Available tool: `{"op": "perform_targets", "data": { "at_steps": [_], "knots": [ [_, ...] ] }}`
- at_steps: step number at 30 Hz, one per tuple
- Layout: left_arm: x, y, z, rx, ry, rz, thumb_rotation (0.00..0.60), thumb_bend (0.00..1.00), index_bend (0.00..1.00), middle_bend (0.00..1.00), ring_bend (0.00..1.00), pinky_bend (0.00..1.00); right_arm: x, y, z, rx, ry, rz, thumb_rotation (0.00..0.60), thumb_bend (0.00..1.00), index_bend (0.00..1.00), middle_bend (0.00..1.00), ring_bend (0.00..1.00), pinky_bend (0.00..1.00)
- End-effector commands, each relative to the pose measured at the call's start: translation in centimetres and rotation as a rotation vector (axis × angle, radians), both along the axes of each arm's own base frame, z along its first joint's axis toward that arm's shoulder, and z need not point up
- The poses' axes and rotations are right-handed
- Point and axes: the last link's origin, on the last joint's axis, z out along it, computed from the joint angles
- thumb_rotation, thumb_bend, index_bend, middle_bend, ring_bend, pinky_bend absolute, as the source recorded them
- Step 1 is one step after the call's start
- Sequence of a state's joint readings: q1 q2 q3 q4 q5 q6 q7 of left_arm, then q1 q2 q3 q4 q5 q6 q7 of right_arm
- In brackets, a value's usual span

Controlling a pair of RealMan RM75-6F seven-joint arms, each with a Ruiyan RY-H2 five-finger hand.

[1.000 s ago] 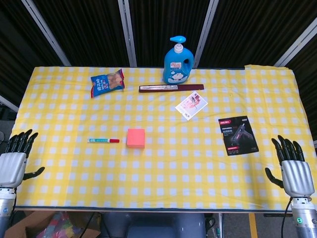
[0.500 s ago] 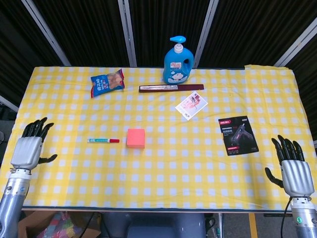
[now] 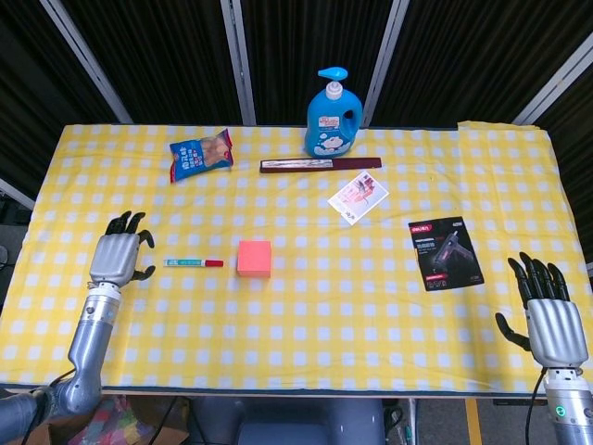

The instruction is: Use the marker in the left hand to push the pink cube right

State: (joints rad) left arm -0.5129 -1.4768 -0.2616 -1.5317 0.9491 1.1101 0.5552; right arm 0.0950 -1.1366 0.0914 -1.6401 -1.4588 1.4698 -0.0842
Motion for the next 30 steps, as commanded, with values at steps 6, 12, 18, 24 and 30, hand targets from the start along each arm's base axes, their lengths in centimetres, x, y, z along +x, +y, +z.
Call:
{"op": "perform_targets", "data": {
  "at_steps": [6, 12, 18, 24, 30],
  "knots": [
    [1.2, 1.3, -3.8, -0.043, 0.048, 0.014, 0.600, 0.33, 0.47, 0.09, 0.00, 0.10, 0.0, 0.0, 0.0, 0.003, -0.014, 0.002, 0.600, 0.38, 0.00, 0.00, 0.00, 0.00],
    [1.1, 1.5, -5.0, -0.061, 0.066, 0.028, 0.600, 0.35, 0.47, 0.09, 0.00, 0.10, 0.0, -0.1, 0.0, 0.003, -0.018, 0.001, 0.600, 0.38, 0.00, 0.00, 0.00, 0.00],
    [1.3, 1.9, -6.0, -0.070, 0.061, 0.040, 0.600, 0.35, 0.47, 0.09, 0.00, 0.10, 0.1, -0.1, 0.1, 0.001, -0.020, 0.003, 0.600, 0.38, 0.00, 0.00, 0.00, 0.00],
    [1.5, 2.0, -6.8, -0.084, 0.072, 0.041, 0.600, 0.35, 0.47, 0.09, 0.00, 0.10, 0.0, -0.1, 0.0, 0.003, -0.022, 0.003, 0.600, 0.38, 0.00, 0.00, 0.00, 0.00],
    [1.6, 2.2, -7.5, -0.088, 0.073, 0.049, 0.600, 0.35, 0.47, 0.09, 0.00, 0.10, 0.1, -0.1, 0.1, 0.001, -0.023, 0.003, 0.600, 0.38, 0.00, 0.00, 0.00, 0.00]
  ]
}}
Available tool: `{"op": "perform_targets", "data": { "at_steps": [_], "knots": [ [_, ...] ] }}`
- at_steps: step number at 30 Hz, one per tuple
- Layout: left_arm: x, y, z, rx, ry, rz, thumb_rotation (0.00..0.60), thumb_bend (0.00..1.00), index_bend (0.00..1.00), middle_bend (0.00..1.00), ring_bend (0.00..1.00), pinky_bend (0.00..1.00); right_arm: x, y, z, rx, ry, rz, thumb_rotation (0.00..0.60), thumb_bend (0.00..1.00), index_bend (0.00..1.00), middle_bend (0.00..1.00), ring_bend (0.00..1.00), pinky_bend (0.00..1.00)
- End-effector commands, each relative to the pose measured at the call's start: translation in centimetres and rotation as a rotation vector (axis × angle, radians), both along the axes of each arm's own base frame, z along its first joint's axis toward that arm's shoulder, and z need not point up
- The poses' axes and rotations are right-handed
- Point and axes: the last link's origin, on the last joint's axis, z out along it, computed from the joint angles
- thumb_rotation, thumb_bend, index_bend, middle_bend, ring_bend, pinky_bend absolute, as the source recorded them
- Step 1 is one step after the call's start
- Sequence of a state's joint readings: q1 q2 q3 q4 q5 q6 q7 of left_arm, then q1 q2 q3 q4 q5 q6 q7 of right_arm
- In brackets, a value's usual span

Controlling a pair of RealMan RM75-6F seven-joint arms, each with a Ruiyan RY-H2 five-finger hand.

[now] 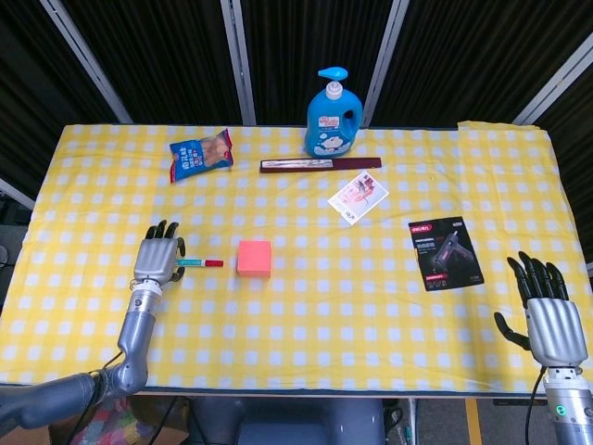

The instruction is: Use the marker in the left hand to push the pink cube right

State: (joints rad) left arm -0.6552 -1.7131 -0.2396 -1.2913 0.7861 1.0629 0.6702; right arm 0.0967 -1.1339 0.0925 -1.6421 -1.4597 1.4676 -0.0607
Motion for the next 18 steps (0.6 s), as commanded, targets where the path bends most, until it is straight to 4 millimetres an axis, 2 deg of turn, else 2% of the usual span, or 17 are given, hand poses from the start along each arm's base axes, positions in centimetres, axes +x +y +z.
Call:
{"op": "perform_targets", "data": {
  "at_steps": [1, 5, 11, 18],
  "knots": [
    [0.05, 0.13, -0.40, -0.005, 0.006, 0.004, 0.600, 0.35, 0.47, 0.09, 0.00, 0.10, 0.00, 0.00, 0.00, 0.000, 0.000, 0.000, 0.600, 0.38, 0.00, 0.00, 0.00, 0.00],
    [-0.01, 0.13, -0.71, -0.010, 0.010, 0.010, 0.600, 0.37, 0.49, 0.09, 0.00, 0.10, 0.00, -0.01, 0.01, -0.001, -0.002, -0.001, 0.600, 0.38, 0.00, 0.00, 0.00, 0.00],
    [-0.49, -0.02, -0.90, -0.013, 0.022, 0.024, 0.600, 0.46, 0.51, 0.10, 0.00, 0.10, 0.03, -0.01, 0.02, 0.000, -0.005, 0.001, 0.600, 0.38, 0.00, 0.00, 0.00, 0.00],
    [-0.19, -0.05, -0.35, 0.004, -0.008, 0.009, 0.600, 0.47, 0.54, 0.11, 0.00, 0.10, 0.07, -0.07, 0.01, -0.002, -0.002, 0.002, 0.600, 0.38, 0.00, 0.00, 0.00, 0.00]
  ]
}}
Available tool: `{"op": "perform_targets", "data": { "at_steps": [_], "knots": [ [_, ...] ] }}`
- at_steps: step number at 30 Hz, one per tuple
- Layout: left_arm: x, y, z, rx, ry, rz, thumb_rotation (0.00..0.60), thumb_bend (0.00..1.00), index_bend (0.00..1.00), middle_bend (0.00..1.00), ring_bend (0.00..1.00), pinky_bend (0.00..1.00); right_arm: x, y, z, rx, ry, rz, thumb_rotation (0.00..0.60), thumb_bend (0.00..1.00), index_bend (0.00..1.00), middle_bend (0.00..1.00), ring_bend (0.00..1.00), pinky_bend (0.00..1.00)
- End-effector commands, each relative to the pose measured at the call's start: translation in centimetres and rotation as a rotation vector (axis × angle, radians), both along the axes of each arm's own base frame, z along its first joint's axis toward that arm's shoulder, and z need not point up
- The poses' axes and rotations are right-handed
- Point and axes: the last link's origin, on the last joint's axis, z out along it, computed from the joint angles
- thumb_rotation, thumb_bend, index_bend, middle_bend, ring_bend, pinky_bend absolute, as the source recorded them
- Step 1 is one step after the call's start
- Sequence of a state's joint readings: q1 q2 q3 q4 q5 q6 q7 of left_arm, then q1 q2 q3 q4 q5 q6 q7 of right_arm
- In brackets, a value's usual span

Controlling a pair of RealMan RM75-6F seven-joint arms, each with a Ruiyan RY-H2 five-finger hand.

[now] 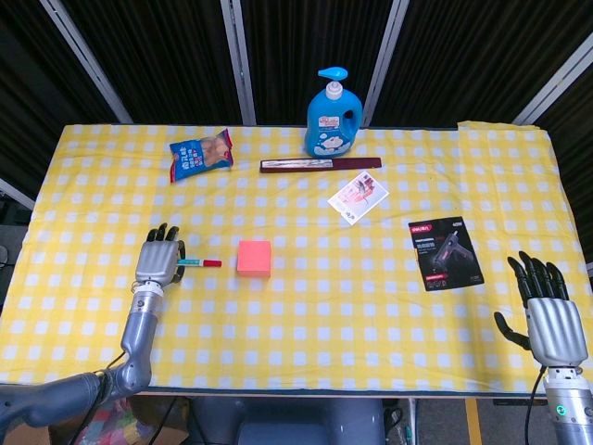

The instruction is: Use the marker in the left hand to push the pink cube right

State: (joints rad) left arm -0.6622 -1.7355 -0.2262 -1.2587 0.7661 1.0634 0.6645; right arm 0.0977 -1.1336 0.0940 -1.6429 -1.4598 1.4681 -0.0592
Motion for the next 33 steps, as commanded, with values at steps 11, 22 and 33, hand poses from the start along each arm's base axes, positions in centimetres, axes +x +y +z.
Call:
{"op": "perform_targets", "data": {
  "at_steps": [11, 22, 33],
  "knots": [
    [1.7, -0.1, 1.4, 0.005, -0.016, -0.029, 0.600, 0.48, 0.54, 0.11, 0.00, 0.10, 0.0, 0.0, 0.0, -0.001, -0.002, 0.001, 0.600, 0.38, 0.00, 0.00, 0.00, 0.00],
    [5.4, 1.1, -0.2, 0.001, -0.014, -0.047, 0.600, 0.48, 0.55, 0.12, 0.00, 0.10, 0.0, 0.0, 0.0, -0.001, -0.013, -0.004, 0.600, 0.38, 0.00, 0.00, 0.00, 0.00],
    [10.8, 1.4, -4.8, -0.069, 0.001, -0.113, 0.600, 0.48, 0.55, 0.12, 0.00, 0.10, 0.0, 0.0, 0.2, 0.002, -0.025, -0.004, 0.600, 0.38, 0.00, 0.00, 0.00, 0.00]
  ]
}}
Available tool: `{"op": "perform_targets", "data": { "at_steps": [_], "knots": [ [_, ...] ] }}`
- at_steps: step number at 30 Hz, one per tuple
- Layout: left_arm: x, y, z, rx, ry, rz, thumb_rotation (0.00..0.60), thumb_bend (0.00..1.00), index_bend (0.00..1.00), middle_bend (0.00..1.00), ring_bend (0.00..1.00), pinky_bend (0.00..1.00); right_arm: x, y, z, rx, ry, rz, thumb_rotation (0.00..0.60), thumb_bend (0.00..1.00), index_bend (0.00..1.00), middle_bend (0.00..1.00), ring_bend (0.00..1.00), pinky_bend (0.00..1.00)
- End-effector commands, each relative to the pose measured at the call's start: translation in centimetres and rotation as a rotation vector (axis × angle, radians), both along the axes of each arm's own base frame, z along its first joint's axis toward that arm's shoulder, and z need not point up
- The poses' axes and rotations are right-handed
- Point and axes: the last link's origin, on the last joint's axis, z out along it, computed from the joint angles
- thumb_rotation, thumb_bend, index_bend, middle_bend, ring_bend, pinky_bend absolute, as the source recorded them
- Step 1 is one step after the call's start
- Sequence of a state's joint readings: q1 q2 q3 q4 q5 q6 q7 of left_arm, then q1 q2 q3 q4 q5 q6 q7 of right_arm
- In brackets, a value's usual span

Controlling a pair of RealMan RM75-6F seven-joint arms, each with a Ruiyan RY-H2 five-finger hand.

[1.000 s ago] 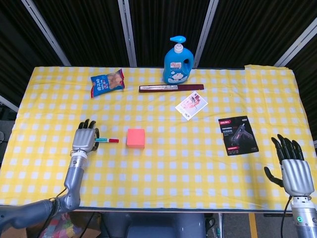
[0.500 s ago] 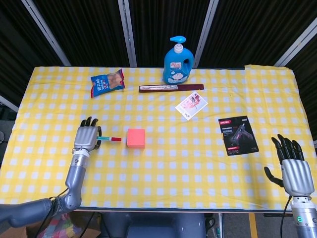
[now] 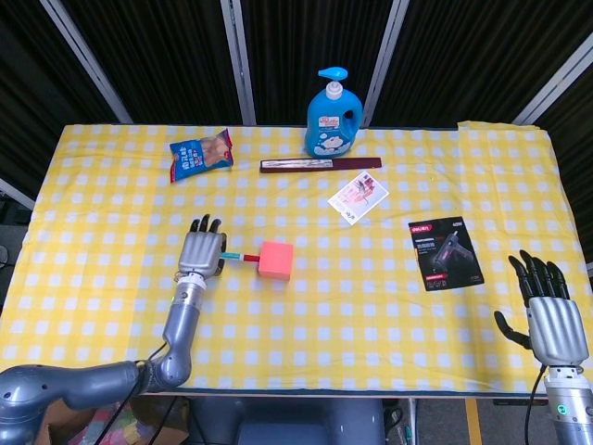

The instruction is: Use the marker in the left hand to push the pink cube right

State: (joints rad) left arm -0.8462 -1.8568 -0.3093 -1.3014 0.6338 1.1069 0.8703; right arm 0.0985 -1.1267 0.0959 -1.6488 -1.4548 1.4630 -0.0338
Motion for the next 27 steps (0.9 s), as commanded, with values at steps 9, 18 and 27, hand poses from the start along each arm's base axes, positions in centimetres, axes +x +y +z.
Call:
{"op": "perform_targets", "data": {
  "at_steps": [9, 18, 27],
  "knots": [
    [4.8, -0.7, -3.8, -0.054, 0.002, -0.071, 0.600, 0.48, 0.55, 0.12, 0.00, 0.10, -0.1, 0.0, 0.1, 0.002, -0.005, 0.000, 0.600, 0.38, 0.00, 0.00, 0.00, 0.00],
    [4.5, -0.8, -2.7, -0.036, 0.019, -0.062, 0.600, 0.48, 0.55, 0.12, 0.00, 0.10, 0.0, 0.0, 0.0, 0.003, -0.003, 0.003, 0.600, 0.38, 0.00, 0.00, 0.00, 0.00],
    [4.9, -0.7, -1.9, -0.032, 0.015, -0.061, 0.600, 0.48, 0.55, 0.12, 0.00, 0.10, 0.0, 0.0, 0.0, 0.002, -0.003, 0.001, 0.600, 0.38, 0.00, 0.00, 0.00, 0.00]
  ]
}}
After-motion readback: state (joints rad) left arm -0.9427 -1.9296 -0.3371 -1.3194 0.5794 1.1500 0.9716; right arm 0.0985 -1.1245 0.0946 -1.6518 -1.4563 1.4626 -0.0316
